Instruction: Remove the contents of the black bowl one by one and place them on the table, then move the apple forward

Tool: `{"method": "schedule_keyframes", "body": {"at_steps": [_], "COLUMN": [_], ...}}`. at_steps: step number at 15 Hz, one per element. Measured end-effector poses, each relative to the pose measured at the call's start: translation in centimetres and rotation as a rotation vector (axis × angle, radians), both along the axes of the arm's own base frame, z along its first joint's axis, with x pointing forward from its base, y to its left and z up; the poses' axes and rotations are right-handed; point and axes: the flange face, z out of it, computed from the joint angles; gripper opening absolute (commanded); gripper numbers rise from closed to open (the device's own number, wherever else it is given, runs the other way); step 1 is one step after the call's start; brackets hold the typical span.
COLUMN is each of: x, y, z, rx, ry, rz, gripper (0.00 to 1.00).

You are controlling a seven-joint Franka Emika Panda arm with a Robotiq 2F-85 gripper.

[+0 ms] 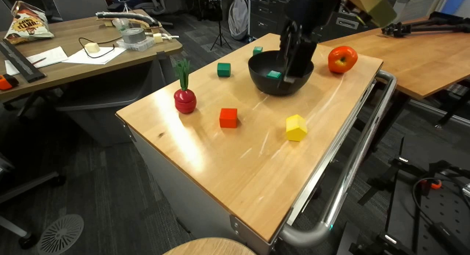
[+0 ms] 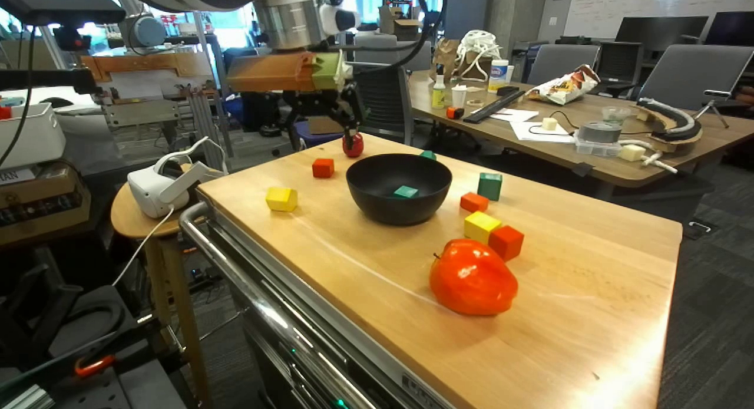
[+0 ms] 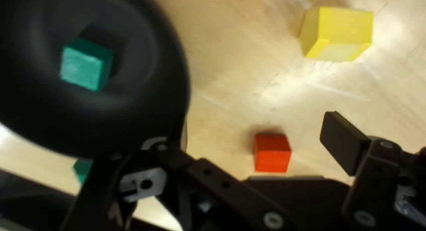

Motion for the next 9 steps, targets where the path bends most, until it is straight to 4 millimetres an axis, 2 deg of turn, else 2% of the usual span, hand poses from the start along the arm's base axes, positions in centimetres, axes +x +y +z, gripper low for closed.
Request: {"method": "schedule_keyframes", "body": {"at_steps": [3,5,7,9], "x": [2.1,3.5,5.0,6.6], "y": [-3.2,-5.2,-6.5,-7.1], "z": [4.0,5.4,5.3,3.6], "rx": [-0.033,-0.043,-0.04,-0.037], "ry": [-0.124,-0.158,-0.159,-0.132], "rz": [-0.066,-0.119,-0.163,-0.199], "gripper": [1.0,1.0,1.0,1.0]}}
